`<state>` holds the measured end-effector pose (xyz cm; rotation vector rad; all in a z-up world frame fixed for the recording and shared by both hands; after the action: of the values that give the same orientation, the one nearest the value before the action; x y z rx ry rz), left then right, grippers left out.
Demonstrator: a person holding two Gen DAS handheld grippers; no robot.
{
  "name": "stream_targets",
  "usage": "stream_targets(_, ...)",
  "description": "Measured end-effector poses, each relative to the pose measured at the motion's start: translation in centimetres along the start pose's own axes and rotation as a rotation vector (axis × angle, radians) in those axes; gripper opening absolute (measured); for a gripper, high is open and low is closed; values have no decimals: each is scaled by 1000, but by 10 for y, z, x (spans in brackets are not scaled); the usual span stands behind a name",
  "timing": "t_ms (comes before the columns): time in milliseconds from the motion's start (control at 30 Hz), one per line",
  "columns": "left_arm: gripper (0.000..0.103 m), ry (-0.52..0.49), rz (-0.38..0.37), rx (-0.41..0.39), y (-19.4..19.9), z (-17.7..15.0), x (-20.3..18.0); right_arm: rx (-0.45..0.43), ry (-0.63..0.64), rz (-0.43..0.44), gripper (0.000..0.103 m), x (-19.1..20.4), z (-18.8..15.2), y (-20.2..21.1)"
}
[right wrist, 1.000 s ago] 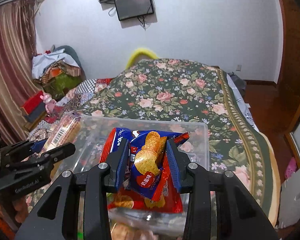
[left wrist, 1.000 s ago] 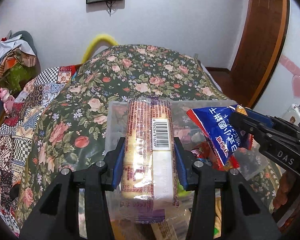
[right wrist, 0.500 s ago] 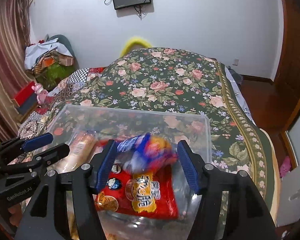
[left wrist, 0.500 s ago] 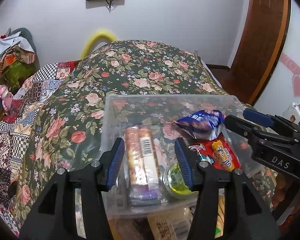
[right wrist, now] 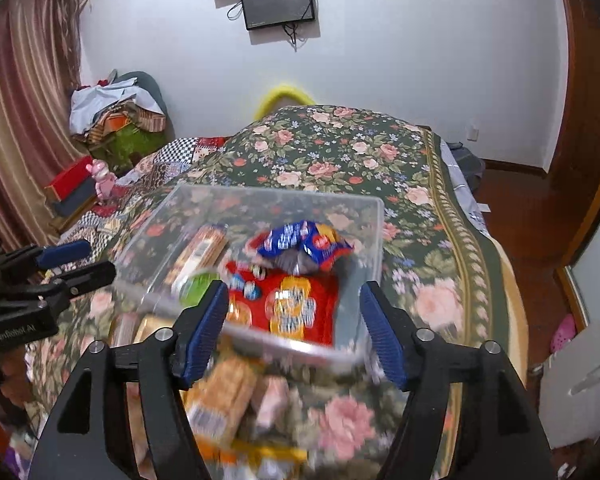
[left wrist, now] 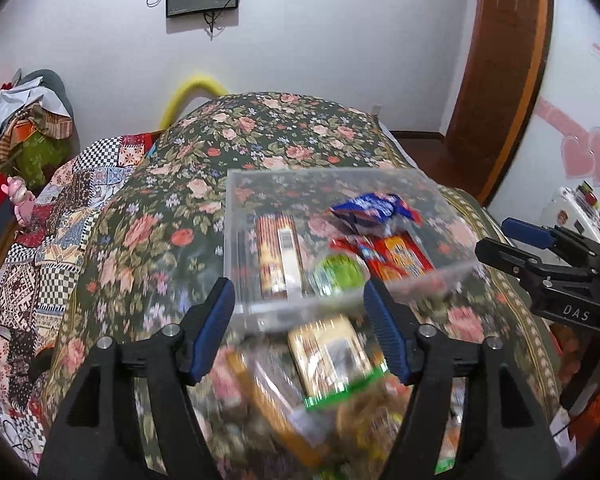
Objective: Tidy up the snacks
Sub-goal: 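Place wafer roll in box with left tool while right tool drops blue bag, then grasp biscuit bag with left tool while right tool grasps white snack pack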
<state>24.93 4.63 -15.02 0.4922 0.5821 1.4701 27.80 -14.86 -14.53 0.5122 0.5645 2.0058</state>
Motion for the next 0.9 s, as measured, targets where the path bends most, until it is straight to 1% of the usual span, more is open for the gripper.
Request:
stream_targets(67,72,-6,-5,10,9,-11,-4,3,16,-13,68,0,-10,11)
stream_targets(200,73,-4,-23,39,18,-31,-12,27,18,-24,69,-1,-28,23)
stream_targets(333,73,9,-49,77,22,-53,-23,64,-3,-11,69,-1,-48,28)
stream_targets(500,73,1,-63,110,21,-73,-35,129,12,-4,69,4,-78,23)
stream_targets(633,74,-6,-74,128,17,-82,-44,184,2,11,69,7,-98,16)
stream_targets(900,74,-1,-73,147,5,-92,-47,252,10,35,69,14,-119,1)
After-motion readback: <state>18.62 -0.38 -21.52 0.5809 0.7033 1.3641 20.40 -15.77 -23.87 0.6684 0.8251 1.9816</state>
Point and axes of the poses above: each gripper's, at about its wrist camera, not at the fingertips, and y roughly against the way its jaws point, x to its left, z to its top, the point moved 6 cm from there along -y, roughly the way its jaws point, and after that the axes turned 5 degrees about -x, right-handed, at the moved point
